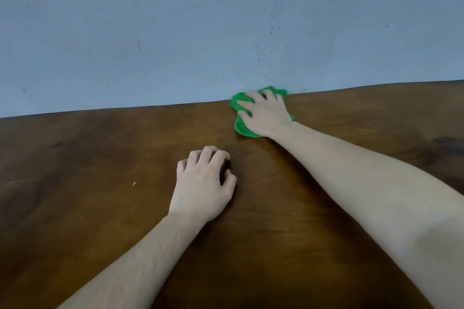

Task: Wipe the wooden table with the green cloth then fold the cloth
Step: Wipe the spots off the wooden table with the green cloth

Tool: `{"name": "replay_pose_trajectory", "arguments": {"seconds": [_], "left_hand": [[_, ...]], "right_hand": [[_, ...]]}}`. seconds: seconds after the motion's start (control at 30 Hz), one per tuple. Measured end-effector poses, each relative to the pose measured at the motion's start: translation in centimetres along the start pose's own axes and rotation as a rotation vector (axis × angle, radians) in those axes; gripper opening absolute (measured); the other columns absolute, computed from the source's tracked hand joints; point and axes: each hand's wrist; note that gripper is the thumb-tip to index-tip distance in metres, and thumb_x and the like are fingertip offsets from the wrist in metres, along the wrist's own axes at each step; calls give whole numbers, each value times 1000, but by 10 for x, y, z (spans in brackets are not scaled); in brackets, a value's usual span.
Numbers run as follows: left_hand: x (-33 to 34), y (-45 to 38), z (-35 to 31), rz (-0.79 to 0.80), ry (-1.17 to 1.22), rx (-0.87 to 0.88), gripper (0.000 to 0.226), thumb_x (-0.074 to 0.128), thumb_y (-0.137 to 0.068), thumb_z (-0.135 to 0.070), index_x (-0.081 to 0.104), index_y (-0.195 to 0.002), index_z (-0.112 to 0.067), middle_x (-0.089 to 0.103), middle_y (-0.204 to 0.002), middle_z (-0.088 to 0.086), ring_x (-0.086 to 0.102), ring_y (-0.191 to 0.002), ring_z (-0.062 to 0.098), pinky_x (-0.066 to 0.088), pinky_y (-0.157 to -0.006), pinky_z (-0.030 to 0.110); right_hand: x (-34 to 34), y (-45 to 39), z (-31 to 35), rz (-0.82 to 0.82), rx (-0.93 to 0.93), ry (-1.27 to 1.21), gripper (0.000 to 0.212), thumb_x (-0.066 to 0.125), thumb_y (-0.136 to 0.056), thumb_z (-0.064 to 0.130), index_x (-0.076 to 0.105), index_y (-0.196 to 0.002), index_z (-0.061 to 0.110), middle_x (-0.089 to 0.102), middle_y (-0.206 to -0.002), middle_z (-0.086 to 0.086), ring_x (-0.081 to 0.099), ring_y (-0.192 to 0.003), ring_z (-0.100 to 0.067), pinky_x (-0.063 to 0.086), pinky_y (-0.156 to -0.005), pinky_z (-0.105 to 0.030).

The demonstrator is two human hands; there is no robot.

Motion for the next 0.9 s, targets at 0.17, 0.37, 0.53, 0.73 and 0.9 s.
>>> {"name": "replay_pose_trajectory", "arguments": {"seconds": [0.17,0.37,0.53,0.73,0.9], "left_hand": [[0,-1,1,-6,14,2,31,40,-96,-45,48,-125,-38,43,-138,-14,33,-131,11,26,-113,41],[0,0,3,0,-7,3,31,40,-96,-45,49,-125,-39,44,-137,-14,34,-131,11,29,-111,41],[0,0,-2,2,-17,-11,32,40,-97,-44,50,-127,-38,45,-139,-13,34,-133,13,27,-113,43],[0,0,-5,11,-7,-5,33,41,-98,-43,51,-129,-36,46,-141,-11,35,-135,15,26,-114,42],[-5,4,-4,12,-18,14,32,42,-99,-40,54,-128,-33,48,-140,-9,39,-133,14,29,-114,39]], "right_hand": [[1,-12,16,87,-232,-38,53,22,-105,57,28,-156,46,21,-167,9,15,-152,-25,14,-122,-50],[-5,3,-37,120,-80,-89,53,16,-104,60,21,-156,52,16,-168,10,10,-154,-19,7,-124,-47],[-15,41,-111,135,190,-56,55,14,-103,62,16,-157,51,11,-170,7,7,-156,-22,2,-125,-53],[-27,98,-182,119,622,35,65,15,-100,61,15,-161,39,11,-170,-4,10,-154,-36,7,-123,-56],[-29,100,-149,182,705,36,64,12,-102,55,9,-163,34,-3,-171,-7,-3,-155,-42,0,-122,-61]]}}
Point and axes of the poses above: each hand's wrist, its own y-axis away from the middle knuckle, its own x-axis out of the palm, z = x × y
